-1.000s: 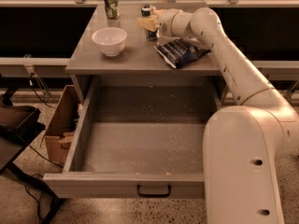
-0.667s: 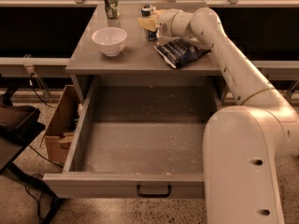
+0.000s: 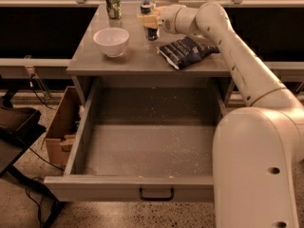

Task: Place redbull can into top drawer

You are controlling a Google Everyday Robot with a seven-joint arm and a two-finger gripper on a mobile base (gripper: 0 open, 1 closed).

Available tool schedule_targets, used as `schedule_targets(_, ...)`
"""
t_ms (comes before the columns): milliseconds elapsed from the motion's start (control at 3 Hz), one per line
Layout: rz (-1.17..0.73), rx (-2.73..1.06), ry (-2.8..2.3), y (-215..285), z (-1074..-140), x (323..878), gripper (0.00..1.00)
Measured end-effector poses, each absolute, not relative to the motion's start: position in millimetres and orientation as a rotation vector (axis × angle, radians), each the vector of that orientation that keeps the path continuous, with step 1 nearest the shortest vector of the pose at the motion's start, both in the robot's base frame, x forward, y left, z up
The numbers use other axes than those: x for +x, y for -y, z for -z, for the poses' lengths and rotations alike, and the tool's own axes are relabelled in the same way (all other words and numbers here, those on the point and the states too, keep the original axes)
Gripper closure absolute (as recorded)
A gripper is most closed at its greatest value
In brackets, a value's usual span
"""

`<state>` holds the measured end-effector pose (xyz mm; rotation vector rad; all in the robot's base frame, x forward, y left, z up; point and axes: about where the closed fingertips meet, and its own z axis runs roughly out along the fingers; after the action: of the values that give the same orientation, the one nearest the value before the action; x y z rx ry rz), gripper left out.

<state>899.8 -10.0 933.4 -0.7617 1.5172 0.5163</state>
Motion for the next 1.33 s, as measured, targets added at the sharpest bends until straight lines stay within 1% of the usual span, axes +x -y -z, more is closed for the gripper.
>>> schedule_targets(333, -0.497, -0.768, -1.414, 31.4, -1003.6, 847.3, 1.00)
schedule_targets(667, -0.470, -0.722, -1.329, 58.7, -1063.8, 774.4, 1.00)
schedule_targets(1000, -0.565, -0.708, -1.322, 53.5, -1058.6, 706.9, 1.00)
schedule_targets(1333, -0.738, -0.837, -1.424, 33.6, -937.1, 638.3, 1.00)
